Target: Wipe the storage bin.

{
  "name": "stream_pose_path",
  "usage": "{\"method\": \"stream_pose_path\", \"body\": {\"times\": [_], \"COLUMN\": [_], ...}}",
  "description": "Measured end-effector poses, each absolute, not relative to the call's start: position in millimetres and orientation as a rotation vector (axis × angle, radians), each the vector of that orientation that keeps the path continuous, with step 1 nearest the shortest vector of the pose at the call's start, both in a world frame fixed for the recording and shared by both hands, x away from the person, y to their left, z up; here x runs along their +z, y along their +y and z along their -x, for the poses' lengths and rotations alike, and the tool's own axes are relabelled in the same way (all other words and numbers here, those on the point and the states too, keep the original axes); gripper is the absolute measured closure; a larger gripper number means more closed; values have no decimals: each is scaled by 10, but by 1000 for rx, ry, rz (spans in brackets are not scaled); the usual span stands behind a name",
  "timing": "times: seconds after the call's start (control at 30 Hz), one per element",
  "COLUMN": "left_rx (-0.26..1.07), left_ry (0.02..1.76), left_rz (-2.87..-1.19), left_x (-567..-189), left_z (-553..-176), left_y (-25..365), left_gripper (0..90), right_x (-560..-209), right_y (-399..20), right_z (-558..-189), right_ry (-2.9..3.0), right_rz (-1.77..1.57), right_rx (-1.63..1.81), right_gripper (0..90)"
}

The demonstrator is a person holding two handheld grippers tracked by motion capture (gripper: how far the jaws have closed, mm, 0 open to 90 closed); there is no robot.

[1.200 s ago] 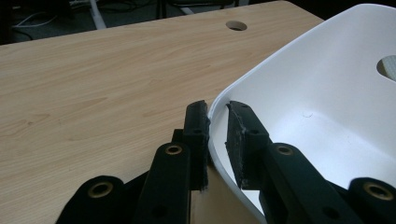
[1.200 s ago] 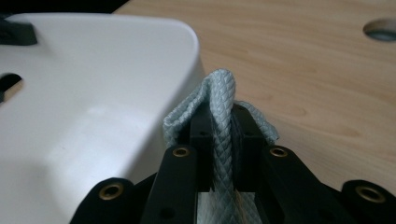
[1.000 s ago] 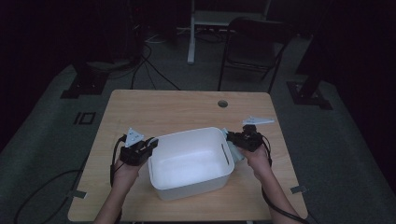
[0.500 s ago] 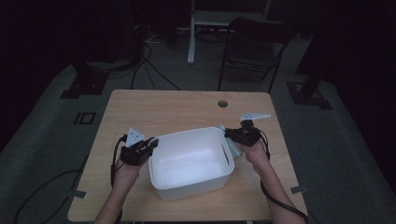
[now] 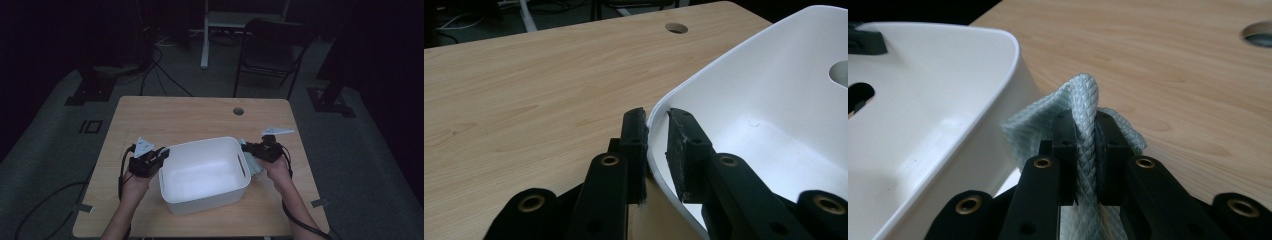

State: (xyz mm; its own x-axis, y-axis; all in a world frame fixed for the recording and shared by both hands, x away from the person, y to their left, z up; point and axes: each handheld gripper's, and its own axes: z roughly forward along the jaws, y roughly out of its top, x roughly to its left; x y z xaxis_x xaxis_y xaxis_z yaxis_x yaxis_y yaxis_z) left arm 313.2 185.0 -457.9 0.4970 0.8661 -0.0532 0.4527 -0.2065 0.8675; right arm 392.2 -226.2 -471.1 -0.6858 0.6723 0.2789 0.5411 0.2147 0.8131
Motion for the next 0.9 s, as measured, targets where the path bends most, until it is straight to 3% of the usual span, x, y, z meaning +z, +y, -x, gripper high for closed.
{"method": "stream_pose_path", "body": {"times": [0.43,0.7,0.9], "left_rx": [574,578,581], "left_ry": [1103,1104,1106], "left_rz": [-1832,-1834,-1837], "left_x": [-4581,-4579,-4577], "left_z": [-3131,-3130,-3129], "left_y": [1850,1848,1845], "left_gripper": [778,778,778], "right_x": [-4634,-4754,-4902], "right_y": [-2804,-2787,-2645], "right_z": [-3292,-2921,-2849], "right_ry": [2280,2342,2408], "right_rz": [-1173,-1157,-1150], "right_rx": [1598,1620,1598], "right_gripper": [821,819,818]}}
